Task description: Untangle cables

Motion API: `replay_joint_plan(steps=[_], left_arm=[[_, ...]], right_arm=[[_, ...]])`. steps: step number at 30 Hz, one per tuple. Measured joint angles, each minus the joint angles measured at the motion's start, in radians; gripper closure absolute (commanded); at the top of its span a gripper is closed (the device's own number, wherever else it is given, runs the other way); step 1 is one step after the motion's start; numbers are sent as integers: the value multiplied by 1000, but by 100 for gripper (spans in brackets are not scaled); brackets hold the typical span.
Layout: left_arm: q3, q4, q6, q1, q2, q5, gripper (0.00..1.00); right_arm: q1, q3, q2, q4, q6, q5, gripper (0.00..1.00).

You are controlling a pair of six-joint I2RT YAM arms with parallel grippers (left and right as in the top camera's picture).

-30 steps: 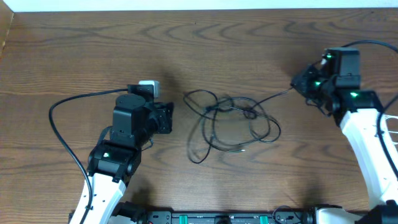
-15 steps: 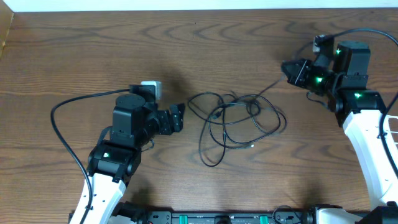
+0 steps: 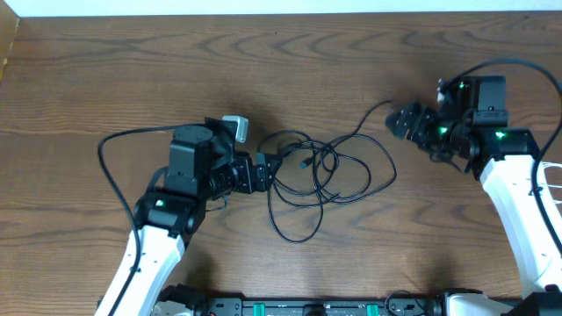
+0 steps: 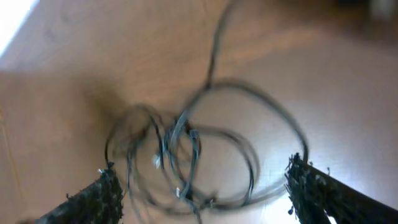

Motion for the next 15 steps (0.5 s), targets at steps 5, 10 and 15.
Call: replay_joint_plan(steps=[5,10,15], left_arm=[[0,25,0,0,58,1,12],[0,50,0,0,77,1,12],[0,50,0,0,77,4,12]], right_arm=[[103,0,0,-67,9,-44,15],[278,-24,14,57,11,-21,32],[414,-57,105,187,32,74,46]])
